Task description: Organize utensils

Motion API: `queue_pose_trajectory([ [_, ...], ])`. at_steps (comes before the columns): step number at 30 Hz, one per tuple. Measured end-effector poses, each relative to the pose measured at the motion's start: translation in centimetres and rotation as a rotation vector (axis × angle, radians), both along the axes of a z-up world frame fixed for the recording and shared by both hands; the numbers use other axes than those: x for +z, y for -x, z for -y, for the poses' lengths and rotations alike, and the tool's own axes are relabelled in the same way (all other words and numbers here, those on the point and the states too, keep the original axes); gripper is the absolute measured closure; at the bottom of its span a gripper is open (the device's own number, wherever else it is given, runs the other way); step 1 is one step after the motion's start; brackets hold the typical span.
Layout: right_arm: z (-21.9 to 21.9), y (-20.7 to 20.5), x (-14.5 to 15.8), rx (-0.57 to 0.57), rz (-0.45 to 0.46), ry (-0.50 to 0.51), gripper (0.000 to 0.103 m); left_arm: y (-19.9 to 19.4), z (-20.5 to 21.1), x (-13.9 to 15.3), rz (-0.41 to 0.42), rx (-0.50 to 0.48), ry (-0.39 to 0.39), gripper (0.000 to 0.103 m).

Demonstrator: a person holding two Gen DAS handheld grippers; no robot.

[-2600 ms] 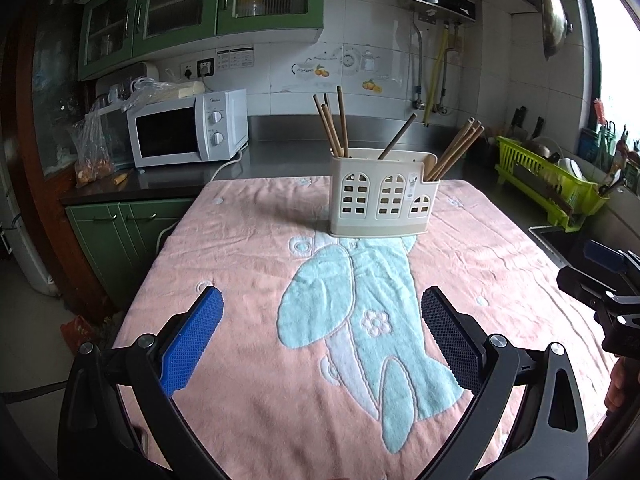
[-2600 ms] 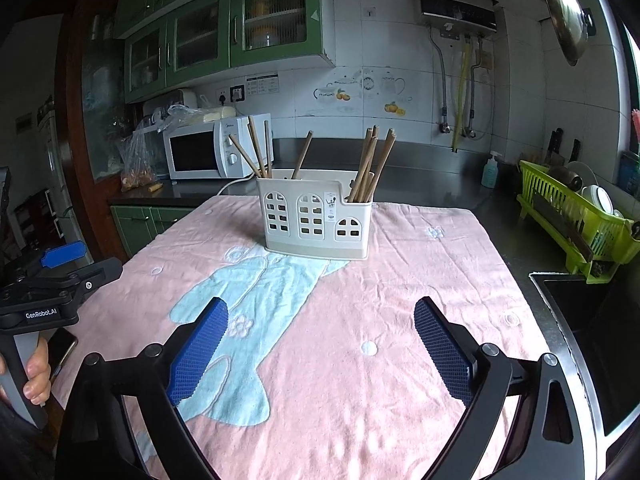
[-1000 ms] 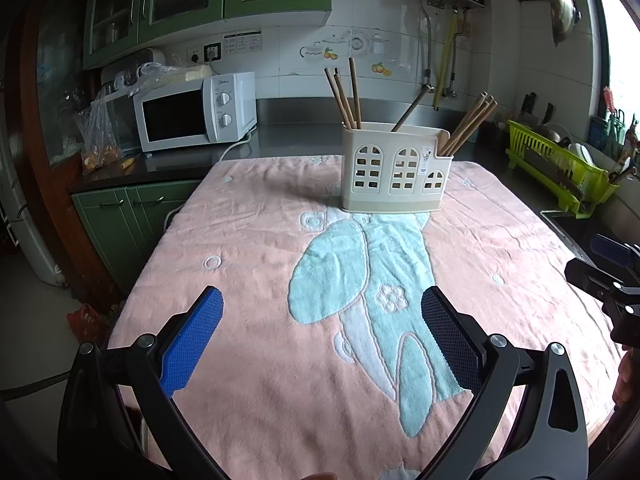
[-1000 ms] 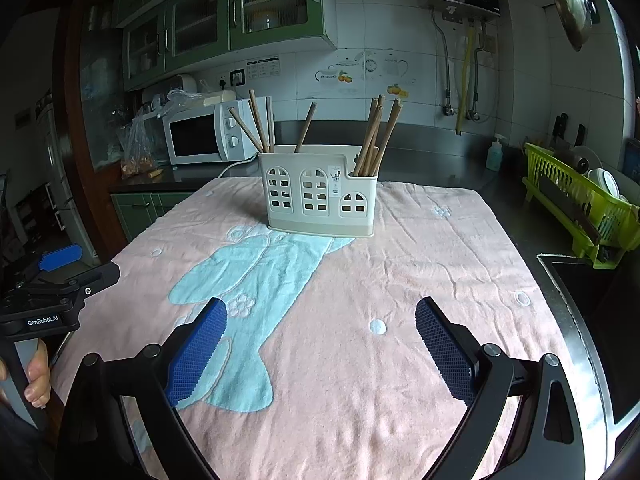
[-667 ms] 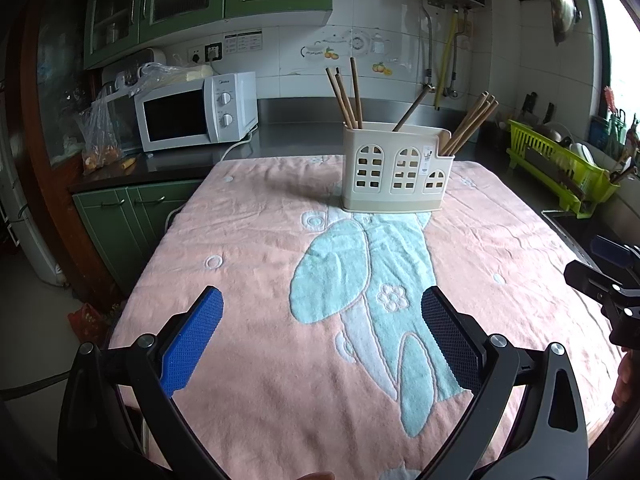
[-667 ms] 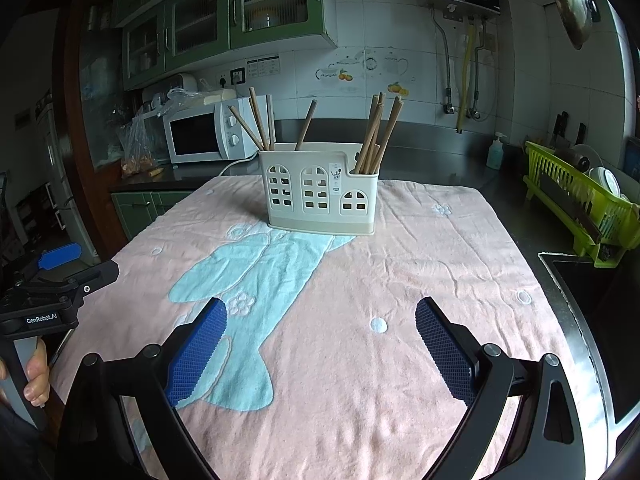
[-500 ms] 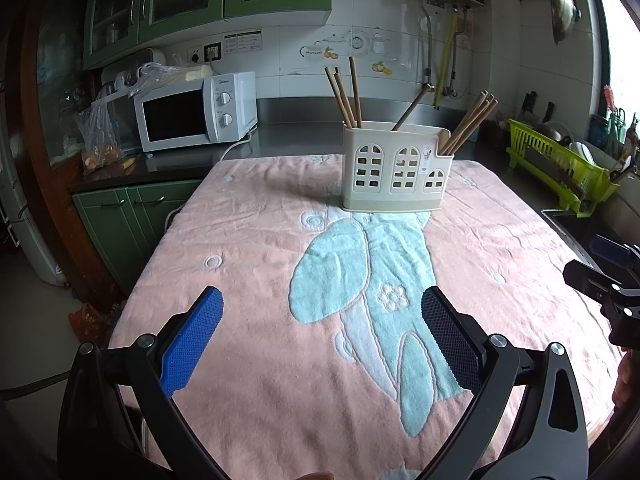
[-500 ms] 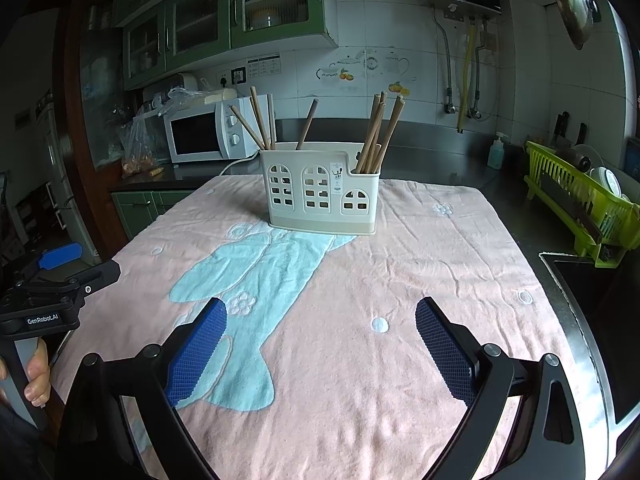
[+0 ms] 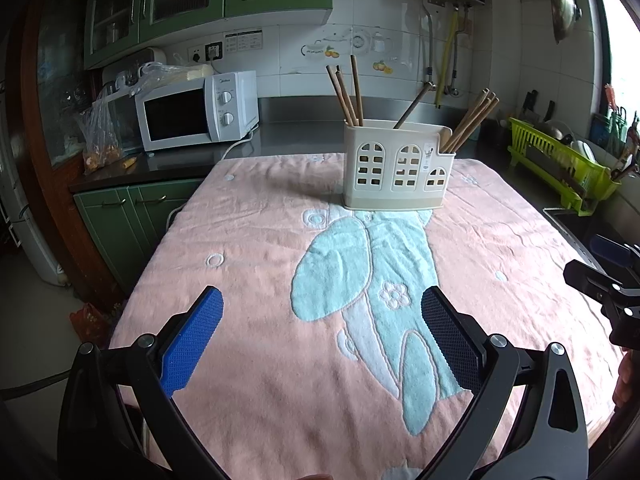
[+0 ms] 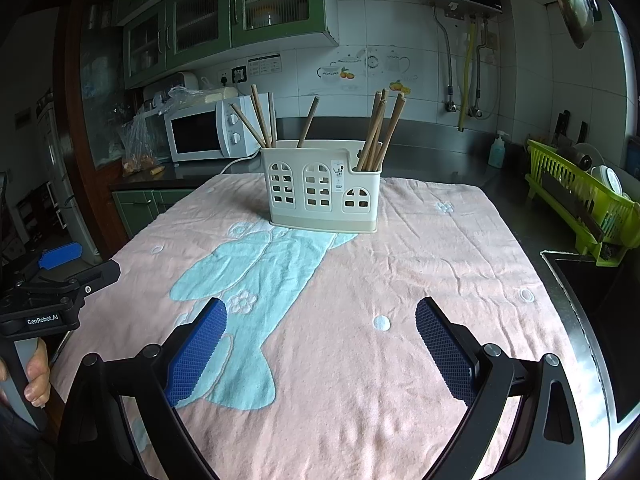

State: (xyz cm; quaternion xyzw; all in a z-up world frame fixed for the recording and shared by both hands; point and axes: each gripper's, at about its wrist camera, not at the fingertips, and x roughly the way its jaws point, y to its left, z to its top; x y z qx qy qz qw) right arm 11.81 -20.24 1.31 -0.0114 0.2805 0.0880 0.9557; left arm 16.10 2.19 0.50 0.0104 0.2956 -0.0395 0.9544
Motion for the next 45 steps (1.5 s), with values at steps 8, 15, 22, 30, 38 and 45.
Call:
queue_pose_trajectory([
  [8,-0.17,0.04,-0.1,0.001,-0.001,-0.001,0.011,-0.03,-0.05,0.03,-0.001,0.0,0.0,0.005],
  [15,-0.12,0.02,-0.07,0.001,-0.001,-0.001,0.011,0.08,-0.06,-0.1,-0.004,-0.002,-0.005,0.005],
  [22,-0.29,0.1,-0.29,0.004,-0.002,0.0,0.011,0.09,-0.09,-0.13,-0.006,-0.001,-0.007,0.005],
  [30,-0.31,0.02,-0.43,0.007,-0.004,-0.002,0.011,0.04,-0.09,-0.03,-0.009,-0.001,-0.009,0.005],
  [38,-0.32,-0.04,-0.67,0.006,-0.009,-0.001,0.011,0.15,0.06,0.08,0.0,-0.011,-0.007,0.005],
  [45,-0.27,-0.15,-0.79,0.007,-0.016,0.002,0.011,-0.03,0.45,-0.14,-0.006,-0.019,-0.023,0.005],
])
